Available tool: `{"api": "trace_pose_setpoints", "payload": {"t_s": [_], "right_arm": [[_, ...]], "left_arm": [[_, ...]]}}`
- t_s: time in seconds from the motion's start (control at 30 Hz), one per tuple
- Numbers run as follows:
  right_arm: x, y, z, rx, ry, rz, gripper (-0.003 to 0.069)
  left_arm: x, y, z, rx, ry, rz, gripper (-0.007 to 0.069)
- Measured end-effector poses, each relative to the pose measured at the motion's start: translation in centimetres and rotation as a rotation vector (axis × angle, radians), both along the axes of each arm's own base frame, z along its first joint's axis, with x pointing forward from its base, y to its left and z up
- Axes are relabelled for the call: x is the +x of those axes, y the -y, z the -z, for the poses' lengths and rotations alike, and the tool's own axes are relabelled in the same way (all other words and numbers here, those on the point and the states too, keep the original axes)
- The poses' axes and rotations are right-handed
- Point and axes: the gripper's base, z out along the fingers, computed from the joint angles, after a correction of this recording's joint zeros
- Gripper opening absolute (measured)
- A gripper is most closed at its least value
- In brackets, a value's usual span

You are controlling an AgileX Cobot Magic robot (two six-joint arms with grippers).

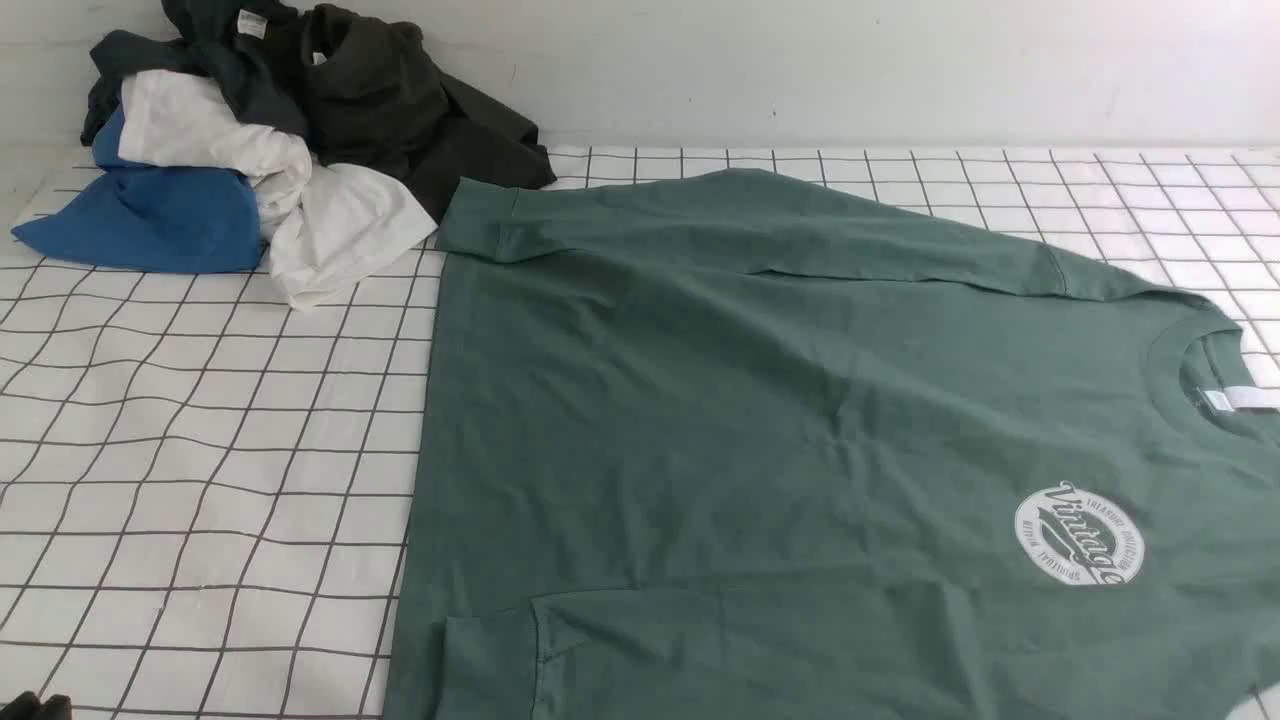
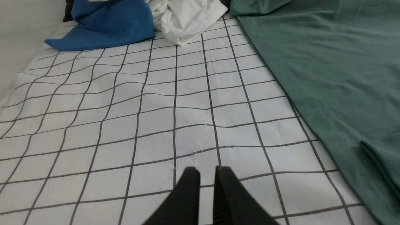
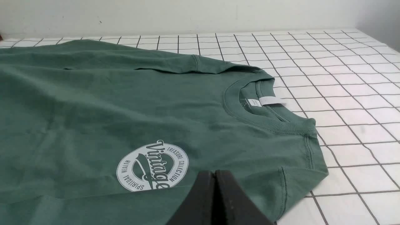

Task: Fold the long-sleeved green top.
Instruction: Use the left arm to clamp the cuff closest to it

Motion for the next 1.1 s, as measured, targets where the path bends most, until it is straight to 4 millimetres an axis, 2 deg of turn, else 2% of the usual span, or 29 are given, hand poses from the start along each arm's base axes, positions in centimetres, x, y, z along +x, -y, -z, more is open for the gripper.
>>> {"api": "trace_pose_setpoints", "payload": {"t_s": [0.93, 1.03, 1.1], "right_arm": [[0.00, 0.00, 0.00, 0.000, 0.000, 0.000, -0.0010], [0.00, 0.00, 0.00, 0.000, 0.000, 0.000, -0.0010], [0.01, 0.04, -0.10, -0.021, 0.008, 0.001, -0.0010]], "left_arm": [[0.00, 0.00, -0.01, 0.004, 0.001, 0.001, 0.0055], [0.07, -0.01, -0.19, 0.002, 0.027, 0.000, 0.0055], [0.24, -0.03, -0.87, -0.001, 0.107, -0.004, 0.0055]]}}
